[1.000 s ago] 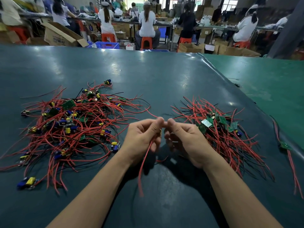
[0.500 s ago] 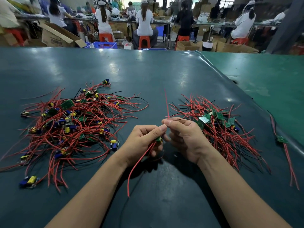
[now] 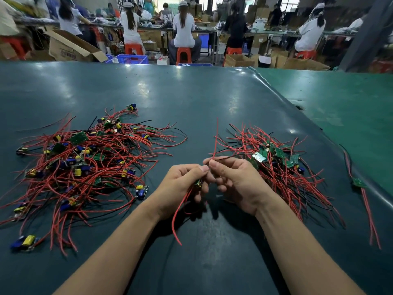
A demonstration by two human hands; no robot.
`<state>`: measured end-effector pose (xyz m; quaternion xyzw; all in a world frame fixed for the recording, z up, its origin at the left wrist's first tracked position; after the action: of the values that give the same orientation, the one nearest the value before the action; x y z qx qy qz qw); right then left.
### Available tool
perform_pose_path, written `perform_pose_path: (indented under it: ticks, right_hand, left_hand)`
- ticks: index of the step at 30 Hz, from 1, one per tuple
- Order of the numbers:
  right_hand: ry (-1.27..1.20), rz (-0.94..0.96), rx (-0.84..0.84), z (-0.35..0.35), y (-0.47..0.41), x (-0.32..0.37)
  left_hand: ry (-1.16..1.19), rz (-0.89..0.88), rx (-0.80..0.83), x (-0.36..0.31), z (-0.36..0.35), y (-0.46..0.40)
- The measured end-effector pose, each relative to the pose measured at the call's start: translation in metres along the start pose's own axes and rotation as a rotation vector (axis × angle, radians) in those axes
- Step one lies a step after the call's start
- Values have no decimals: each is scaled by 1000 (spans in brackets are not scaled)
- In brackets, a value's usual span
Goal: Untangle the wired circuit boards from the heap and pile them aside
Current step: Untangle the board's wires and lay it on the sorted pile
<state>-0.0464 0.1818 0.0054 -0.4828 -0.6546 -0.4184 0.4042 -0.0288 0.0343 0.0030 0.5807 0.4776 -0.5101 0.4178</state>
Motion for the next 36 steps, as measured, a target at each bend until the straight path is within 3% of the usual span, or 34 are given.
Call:
perform_pose_path:
  ticks: [8,15,19,21,26,36]
  right_hand:
    - [-2,140,-245,-2,-3,1]
    - [-60,361,-581,16,-8,9]
    - [312,689,-745,20,-4,13]
    - [494,857,-741,16,-1,13]
    - [334,730,-650,14,-1,11]
    - [490,763,-757,20,-5,11]
  left_hand:
    - [-79,0,-4,-1,-1,-1]
    - [-109,-54,54,-5,-3,4]
    - [-126,-51,51,-5,-3,4]
    - [-123,-62,55,-4,-3,3]
    - [-73,-45,70,-5,-2,6]
    - [-107,-46,77,-3,-2,5]
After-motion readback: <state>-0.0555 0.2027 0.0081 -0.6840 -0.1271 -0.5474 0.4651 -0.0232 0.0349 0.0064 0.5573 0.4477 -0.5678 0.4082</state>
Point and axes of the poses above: each hand's wrist, its own y-axis away from the middle knuckle, its own z-axis out of the back of the hand, x = y × z, the point moved 2 cm from there along -y, towards the middle knuckle, and after that the axes turned 8 degrees about -x, right-handed, at the moved point
